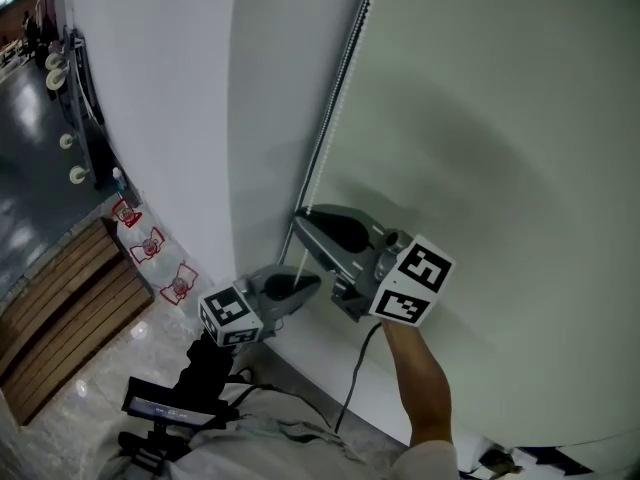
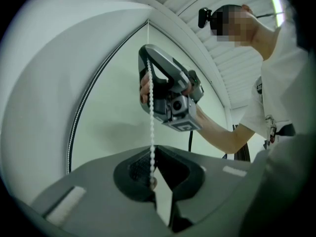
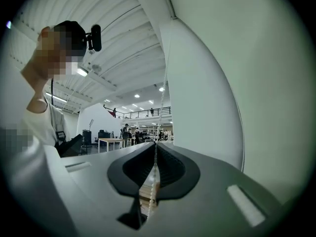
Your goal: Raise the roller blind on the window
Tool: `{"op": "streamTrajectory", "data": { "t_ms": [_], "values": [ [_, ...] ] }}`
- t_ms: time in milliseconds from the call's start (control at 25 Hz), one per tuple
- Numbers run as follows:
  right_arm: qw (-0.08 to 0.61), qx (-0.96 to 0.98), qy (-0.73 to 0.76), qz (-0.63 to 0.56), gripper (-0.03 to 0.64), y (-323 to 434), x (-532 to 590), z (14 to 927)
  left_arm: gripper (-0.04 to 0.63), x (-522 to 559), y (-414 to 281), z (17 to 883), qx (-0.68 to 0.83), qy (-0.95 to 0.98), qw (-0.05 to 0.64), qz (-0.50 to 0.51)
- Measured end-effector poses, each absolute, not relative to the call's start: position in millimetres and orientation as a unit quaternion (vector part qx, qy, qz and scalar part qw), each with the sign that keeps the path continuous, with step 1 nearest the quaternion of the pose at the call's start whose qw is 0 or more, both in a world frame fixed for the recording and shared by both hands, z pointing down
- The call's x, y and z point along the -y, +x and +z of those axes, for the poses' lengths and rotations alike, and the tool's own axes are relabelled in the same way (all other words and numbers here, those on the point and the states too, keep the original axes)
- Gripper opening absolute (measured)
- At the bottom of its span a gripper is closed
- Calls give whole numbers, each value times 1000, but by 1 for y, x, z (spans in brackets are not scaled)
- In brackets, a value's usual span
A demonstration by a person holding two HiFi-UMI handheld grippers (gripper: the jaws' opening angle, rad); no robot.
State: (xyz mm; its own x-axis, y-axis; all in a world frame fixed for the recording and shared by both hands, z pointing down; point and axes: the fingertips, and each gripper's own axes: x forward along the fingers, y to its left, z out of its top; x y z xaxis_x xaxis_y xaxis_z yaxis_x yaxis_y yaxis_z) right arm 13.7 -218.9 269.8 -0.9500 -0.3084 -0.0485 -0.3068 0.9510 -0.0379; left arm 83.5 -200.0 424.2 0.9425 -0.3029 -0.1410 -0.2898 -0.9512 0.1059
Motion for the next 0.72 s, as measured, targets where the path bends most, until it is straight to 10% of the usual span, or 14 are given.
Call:
{"op": "streamTrajectory", "data": {
  "t_ms": [560,720],
  "values": [
    [-29,-982,-180,-41,21,27,221,351,-2,194,90,432,129,987,57,-70],
    [21,-987,-156,-43,156,27,226,315,-2,195,89,427,128,987,52,-76]
  ]
}}
